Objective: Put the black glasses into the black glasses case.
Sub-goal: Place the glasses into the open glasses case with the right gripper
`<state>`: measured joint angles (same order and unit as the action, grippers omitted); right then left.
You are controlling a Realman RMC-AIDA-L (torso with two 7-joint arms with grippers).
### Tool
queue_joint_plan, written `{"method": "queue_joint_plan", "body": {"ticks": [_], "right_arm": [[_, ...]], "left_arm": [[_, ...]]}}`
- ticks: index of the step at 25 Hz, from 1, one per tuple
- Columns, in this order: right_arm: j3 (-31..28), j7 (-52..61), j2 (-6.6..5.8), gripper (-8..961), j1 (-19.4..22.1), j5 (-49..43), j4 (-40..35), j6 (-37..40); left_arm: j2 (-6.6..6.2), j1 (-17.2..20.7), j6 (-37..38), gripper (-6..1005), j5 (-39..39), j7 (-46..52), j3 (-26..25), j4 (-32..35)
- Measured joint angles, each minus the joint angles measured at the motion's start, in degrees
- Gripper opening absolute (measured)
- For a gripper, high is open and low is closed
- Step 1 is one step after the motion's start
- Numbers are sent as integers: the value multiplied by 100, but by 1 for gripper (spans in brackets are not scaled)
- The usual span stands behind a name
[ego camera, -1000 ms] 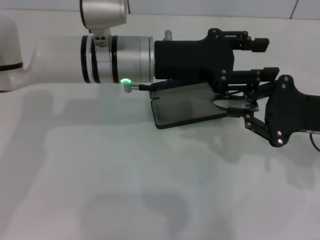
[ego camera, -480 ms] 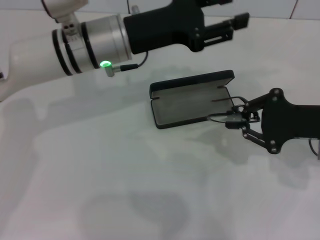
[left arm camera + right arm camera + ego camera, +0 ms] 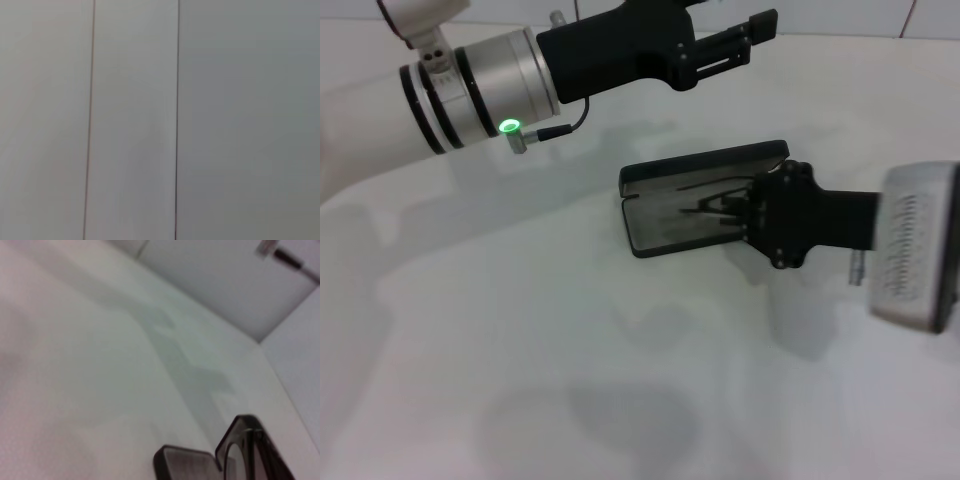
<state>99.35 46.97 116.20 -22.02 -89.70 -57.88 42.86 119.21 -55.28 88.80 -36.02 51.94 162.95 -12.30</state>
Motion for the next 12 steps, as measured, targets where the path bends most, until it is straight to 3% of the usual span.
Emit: {"method": "queue_joint_plan", "body": {"ticks": [1,2,3,8,12], "right_arm": [[0,0,0,118,0,0,0,0],[408,37,-1,118,-14,1,-14,-586],[408,37,-1,118,-14,1,-14,-586],[1338,65,-1,117,-61,20,7,-2005],[1624,66,0,117,-91,121,-9,-2373]], "left_arm": [[7,-14,-51,638,0,8,0,1],[13,-24,-92,638,0,13,0,5],[16,-32,-121,638,1,13,0,17],[26,-60,-150,638,1,-19,0,54],[30,-40,-153,639,1,-23,0,59]]}}
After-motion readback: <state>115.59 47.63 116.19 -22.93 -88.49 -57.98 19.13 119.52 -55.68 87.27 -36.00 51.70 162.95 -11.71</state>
